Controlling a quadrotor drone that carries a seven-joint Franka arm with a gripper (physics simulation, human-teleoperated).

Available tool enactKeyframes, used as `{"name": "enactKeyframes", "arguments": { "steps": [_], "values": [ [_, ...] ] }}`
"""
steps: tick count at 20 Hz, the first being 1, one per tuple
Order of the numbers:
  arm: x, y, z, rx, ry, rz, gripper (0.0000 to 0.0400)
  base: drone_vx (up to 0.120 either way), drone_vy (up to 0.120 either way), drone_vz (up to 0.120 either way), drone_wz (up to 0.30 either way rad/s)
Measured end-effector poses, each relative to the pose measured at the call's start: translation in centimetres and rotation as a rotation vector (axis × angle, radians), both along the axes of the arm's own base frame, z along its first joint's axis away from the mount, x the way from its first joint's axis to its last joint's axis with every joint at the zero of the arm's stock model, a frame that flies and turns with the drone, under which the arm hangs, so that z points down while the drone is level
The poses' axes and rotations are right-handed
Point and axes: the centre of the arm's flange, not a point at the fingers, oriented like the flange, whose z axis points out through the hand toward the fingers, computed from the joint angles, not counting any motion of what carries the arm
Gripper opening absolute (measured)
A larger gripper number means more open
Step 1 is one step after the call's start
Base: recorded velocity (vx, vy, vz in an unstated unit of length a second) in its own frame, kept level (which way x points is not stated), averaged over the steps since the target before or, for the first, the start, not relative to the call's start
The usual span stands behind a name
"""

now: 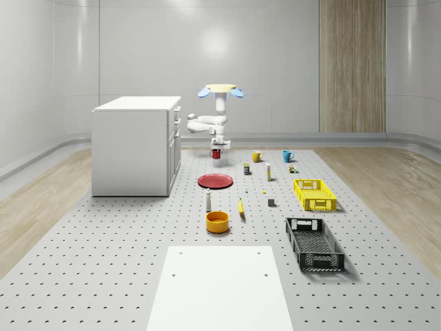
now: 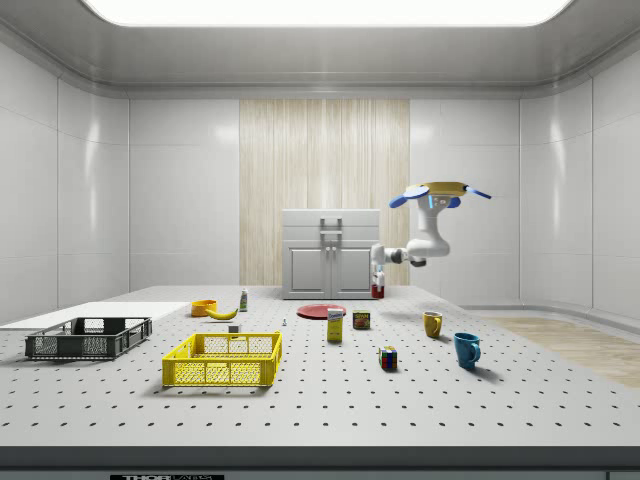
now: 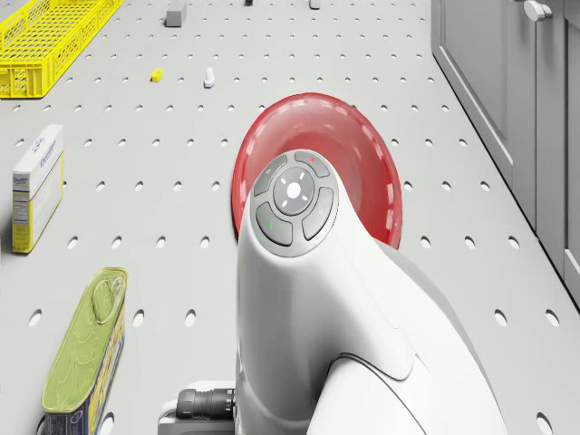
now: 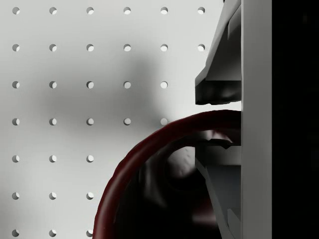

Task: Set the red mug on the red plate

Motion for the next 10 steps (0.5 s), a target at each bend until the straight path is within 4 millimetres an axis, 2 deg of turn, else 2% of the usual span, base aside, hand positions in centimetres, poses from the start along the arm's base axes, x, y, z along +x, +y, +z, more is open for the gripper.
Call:
{"name": "enactKeyframes", "arguments": {
  "steps": [10],
  "values": [
    [0.00,0.00,0.00,0.000,0.000,0.000,0.0100,0.120,0.000,0.000,0.000]
  ]
}}
